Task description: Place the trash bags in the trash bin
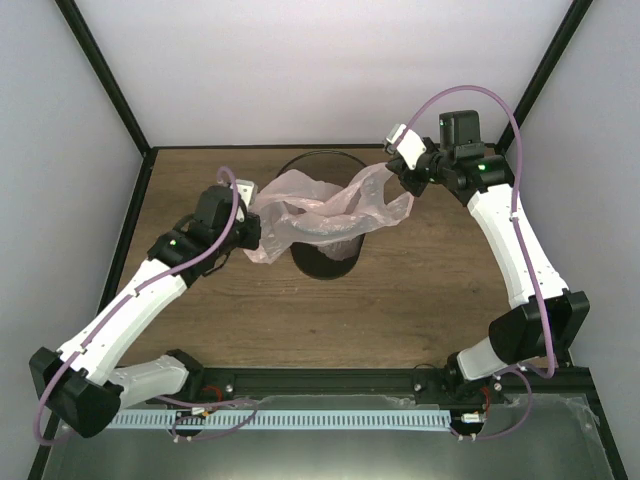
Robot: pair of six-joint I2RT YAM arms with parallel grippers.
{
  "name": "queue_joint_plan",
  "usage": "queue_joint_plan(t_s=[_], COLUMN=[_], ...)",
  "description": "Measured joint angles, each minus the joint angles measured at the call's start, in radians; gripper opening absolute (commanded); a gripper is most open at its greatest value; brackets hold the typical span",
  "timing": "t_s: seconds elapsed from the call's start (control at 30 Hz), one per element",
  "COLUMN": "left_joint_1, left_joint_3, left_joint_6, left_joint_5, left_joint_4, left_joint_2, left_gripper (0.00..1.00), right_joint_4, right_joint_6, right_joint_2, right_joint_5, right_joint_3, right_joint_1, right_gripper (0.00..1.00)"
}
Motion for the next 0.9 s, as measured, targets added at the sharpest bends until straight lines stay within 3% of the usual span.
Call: queue_joint_plan(t_s=[0.17,0.2,0.23,0.27,0.3,0.33,0.4,0.5,0.67,0.8,0.9], left_joint_1=[0.001,0.002,0.002,0.002,0.002,0.002,0.002,0.002,0.002,0.010,0.021], left_joint_3=[0.050,0.058,0.062,0.068,0.075,0.080,0.092,0.108,0.124,0.134,0.153], left_joint_6=[0.023,0.027,0.030,0.033,0.038,0.043,0.054,0.069,0.089,0.092,0.092], left_joint_5=[-0.043,-0.049,-0.053,-0.056,-0.061,-0.064,-0.068,-0.069,-0.064,-0.063,-0.066], left_joint_4=[0.036,0.039,0.043,0.043,0.044,0.045,0.044,0.045,0.047,0.041,0.035], left_joint_2=[0.078,0.089,0.097,0.103,0.109,0.113,0.118,0.119,0.123,0.140,0.158], left_gripper=[0.04,0.04,0.04,0.04,0.04,0.04,0.04,0.04,0.04,0.04,0.04], right_joint_4=[0.014,0.017,0.019,0.018,0.017,0.015,0.013,0.019,0.033,0.025,0.014], right_joint_6=[0.023,0.024,0.025,0.020,0.011,-0.003,-0.030,-0.076,-0.130,-0.141,-0.145], right_joint_2=[0.002,0.002,0.002,0.002,0.001,0.000,-0.010,-0.032,-0.021,0.026,0.041], right_joint_5=[0.022,0.026,0.027,0.024,0.015,0.002,-0.021,-0.020,0.048,0.077,0.085], right_joint_3=[0.005,0.005,0.005,0.005,0.005,0.005,0.003,-0.010,-0.022,-0.020,-0.020], right_joint_1=[0.000,0.000,0.000,0.000,0.000,0.000,0.004,0.028,0.105,0.119,0.118], right_gripper=[0.02,0.06,0.19,0.39,0.53,0.61,0.67,0.69,0.51,0.20,0.03])
